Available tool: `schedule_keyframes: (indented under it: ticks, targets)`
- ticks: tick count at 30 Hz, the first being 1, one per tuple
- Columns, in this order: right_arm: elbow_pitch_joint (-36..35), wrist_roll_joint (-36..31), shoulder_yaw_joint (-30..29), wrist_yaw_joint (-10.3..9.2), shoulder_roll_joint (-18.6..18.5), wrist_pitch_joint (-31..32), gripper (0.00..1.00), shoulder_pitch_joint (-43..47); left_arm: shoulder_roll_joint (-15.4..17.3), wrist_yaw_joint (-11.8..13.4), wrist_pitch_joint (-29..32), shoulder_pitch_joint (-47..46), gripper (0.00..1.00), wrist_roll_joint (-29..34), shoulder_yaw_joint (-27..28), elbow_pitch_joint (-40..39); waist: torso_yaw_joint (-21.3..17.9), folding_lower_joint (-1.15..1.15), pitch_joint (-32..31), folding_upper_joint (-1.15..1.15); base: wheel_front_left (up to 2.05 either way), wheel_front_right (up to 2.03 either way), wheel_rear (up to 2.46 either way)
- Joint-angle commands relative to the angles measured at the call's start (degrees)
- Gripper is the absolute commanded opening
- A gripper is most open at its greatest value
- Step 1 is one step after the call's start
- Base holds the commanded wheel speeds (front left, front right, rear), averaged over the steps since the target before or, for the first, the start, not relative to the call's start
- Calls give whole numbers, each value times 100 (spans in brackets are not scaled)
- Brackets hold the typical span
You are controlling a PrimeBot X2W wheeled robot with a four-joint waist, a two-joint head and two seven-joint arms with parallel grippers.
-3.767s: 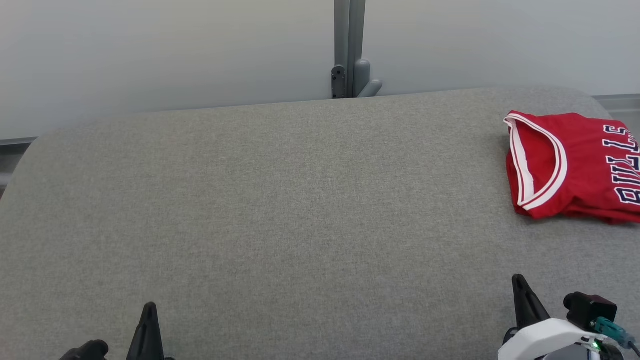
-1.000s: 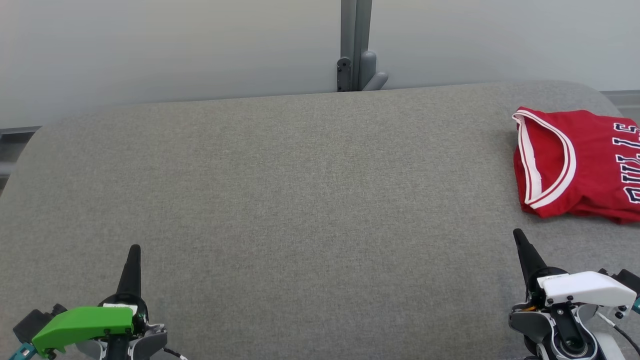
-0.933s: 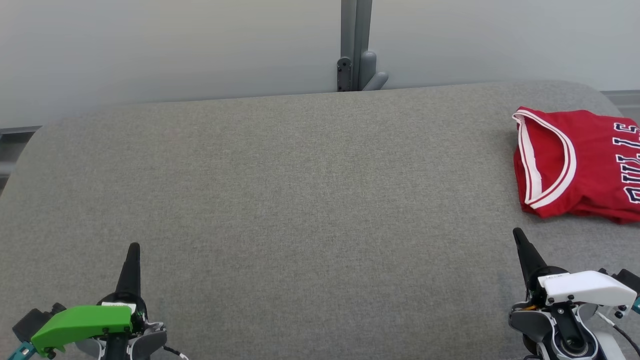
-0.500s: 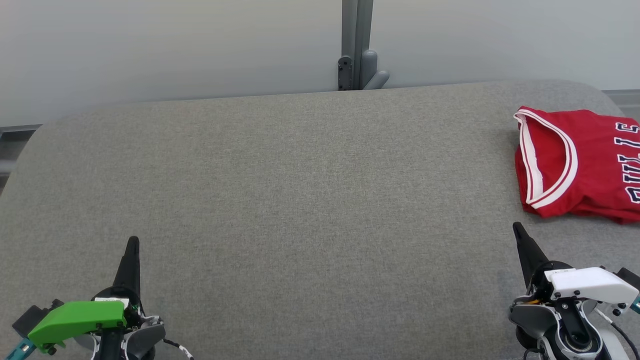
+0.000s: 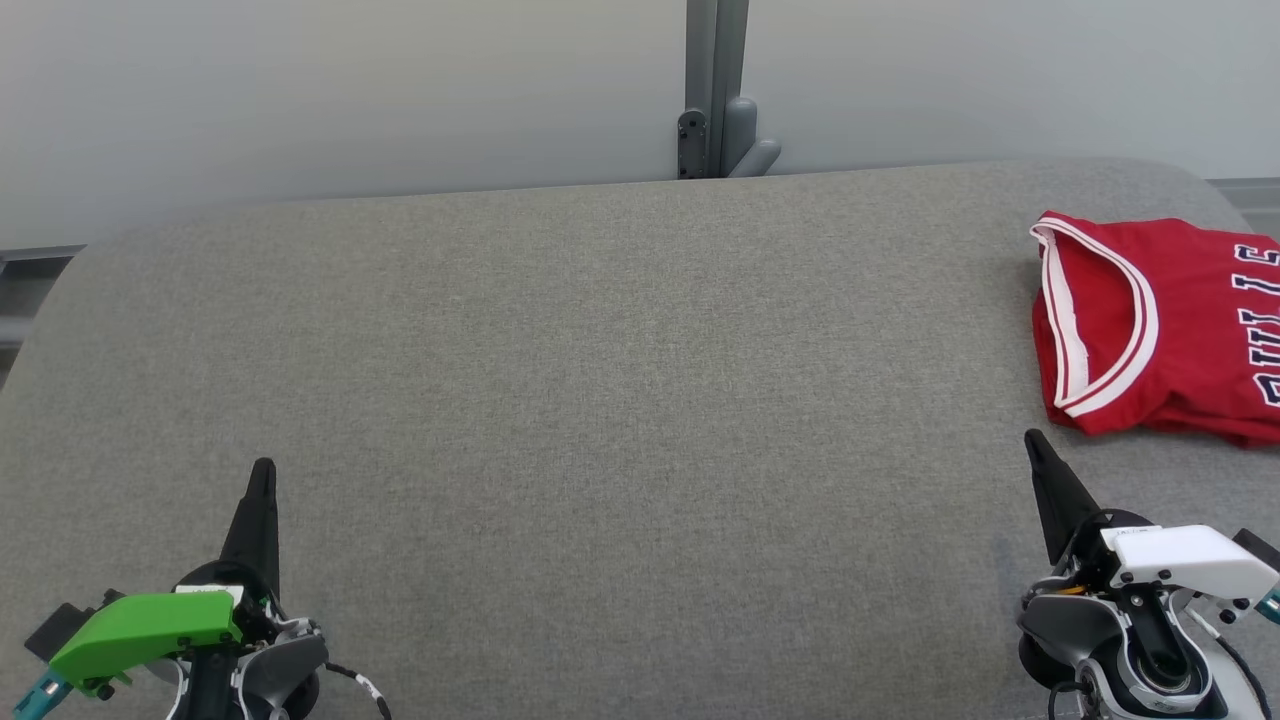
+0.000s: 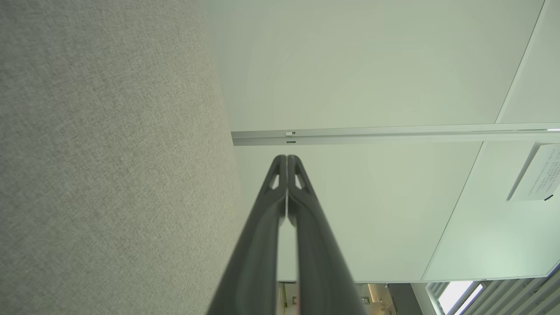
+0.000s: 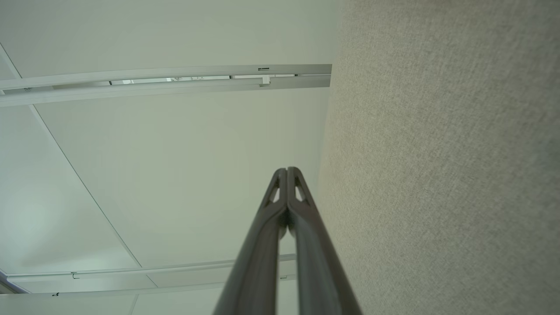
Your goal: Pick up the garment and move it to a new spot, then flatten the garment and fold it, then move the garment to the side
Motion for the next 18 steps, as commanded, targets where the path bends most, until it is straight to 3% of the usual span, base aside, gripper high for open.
schedule_keyframes:
  ticks: [1,18]
  targets:
    - [-21,30,-15,2,2,26,0,-37,42,-32,16,-91,0,-11,15,-15,0,0,0,0,0,0,0]
    - [-21,31,-13,2,2,25,0,-36,41,-31,14,-89,0,-12,14,-16,0,0,0,0,0,0,0]
